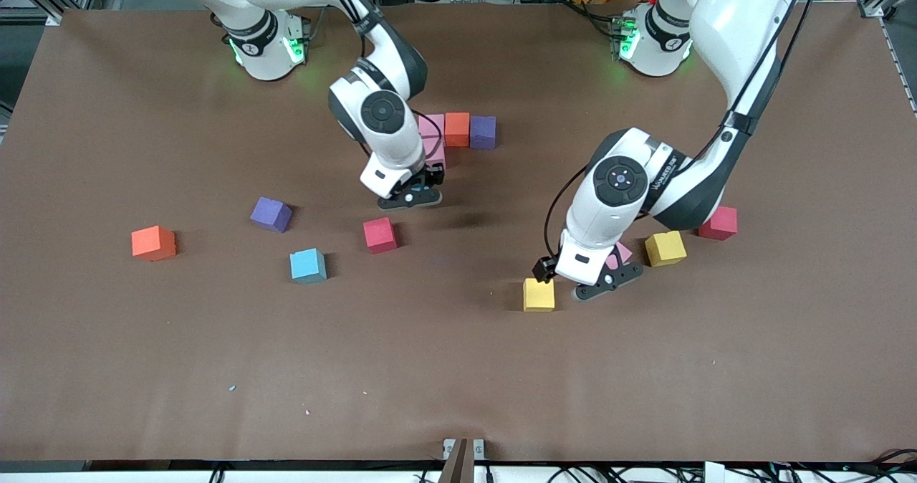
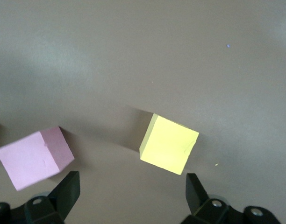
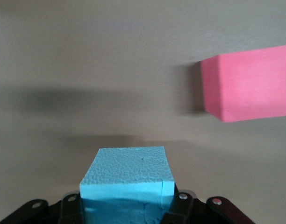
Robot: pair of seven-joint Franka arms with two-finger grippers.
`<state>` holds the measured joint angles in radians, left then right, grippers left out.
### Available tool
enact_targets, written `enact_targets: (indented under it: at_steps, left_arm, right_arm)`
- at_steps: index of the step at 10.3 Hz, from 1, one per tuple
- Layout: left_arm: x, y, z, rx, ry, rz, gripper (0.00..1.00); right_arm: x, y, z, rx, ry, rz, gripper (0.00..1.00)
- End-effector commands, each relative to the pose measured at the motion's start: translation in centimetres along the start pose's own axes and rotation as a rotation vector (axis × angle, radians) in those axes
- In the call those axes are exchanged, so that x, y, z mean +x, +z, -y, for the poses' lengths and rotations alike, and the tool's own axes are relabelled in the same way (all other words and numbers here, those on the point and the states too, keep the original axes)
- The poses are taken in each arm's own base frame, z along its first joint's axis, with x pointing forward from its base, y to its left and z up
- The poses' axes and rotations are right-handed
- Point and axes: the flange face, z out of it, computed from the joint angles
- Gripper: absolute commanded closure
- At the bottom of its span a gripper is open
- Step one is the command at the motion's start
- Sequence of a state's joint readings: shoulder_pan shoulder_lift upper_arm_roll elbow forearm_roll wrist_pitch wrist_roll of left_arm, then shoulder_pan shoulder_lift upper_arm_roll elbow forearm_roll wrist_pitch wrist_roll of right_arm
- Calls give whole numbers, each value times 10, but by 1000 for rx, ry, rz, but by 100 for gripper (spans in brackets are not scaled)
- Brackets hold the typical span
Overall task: Arrange 11 blocks into digit 3
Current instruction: 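Grasp the cyan cube with the right gripper while the left gripper reaches yellow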
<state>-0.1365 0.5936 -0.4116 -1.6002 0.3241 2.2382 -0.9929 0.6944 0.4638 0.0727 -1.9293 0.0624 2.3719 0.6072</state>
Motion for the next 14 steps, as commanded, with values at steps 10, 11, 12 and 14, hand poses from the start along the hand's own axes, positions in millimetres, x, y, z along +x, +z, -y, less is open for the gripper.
enact_targets:
  at_steps: [10,11,12,14]
  left_arm:
    - [25,39,-10,-12,303,21,0]
    - [30,42,-13,-25,296,16,0]
    - [31,46,-23,-40,294,13,0]
    - [30,61,-32,-47,288,23,0]
  right_arm:
    - [-23,58,29,-47,12,28,80]
    - [-23,58,27,-54,6,28,80]
    - [-24,58,28,-55,4,29,80]
    - [-23,56,26,-59,3,30,80]
